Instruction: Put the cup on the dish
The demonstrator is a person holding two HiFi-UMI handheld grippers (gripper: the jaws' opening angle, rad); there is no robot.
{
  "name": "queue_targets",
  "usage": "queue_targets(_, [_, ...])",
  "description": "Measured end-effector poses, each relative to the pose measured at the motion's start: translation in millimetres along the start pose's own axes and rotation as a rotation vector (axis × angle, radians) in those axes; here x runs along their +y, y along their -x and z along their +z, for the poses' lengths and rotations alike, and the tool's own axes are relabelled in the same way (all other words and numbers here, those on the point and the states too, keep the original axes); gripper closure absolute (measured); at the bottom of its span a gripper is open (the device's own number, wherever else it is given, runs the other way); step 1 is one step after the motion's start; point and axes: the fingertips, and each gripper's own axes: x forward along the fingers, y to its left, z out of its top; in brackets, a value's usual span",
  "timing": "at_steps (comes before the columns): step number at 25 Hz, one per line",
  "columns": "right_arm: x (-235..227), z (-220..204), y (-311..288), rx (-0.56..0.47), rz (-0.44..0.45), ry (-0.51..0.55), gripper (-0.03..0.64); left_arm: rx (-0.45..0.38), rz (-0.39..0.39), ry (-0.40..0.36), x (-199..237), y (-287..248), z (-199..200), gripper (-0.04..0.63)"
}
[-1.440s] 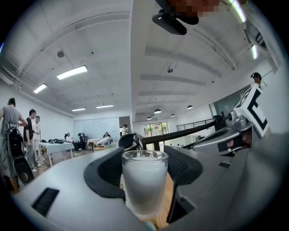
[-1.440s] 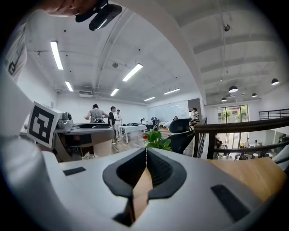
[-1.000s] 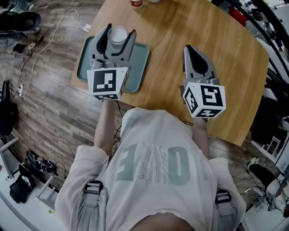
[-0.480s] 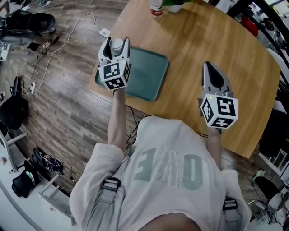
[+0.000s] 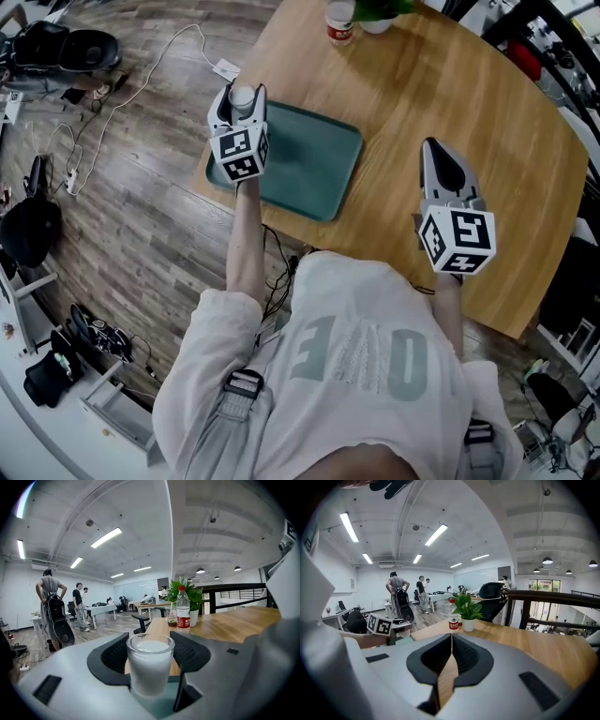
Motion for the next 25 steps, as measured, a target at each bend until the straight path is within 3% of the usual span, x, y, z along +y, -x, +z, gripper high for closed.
queue_targets(9, [52, 17, -31, -0.102, 0.184, -0.007, 0.597, 0.031, 0.028, 0.041, 6, -13, -30, 0.319])
queue_targets(25, [115, -8, -56, -0.028, 0.356, 0.031, 0.597, 0.054, 0.045, 0.065, 16, -31, -57, 0.319])
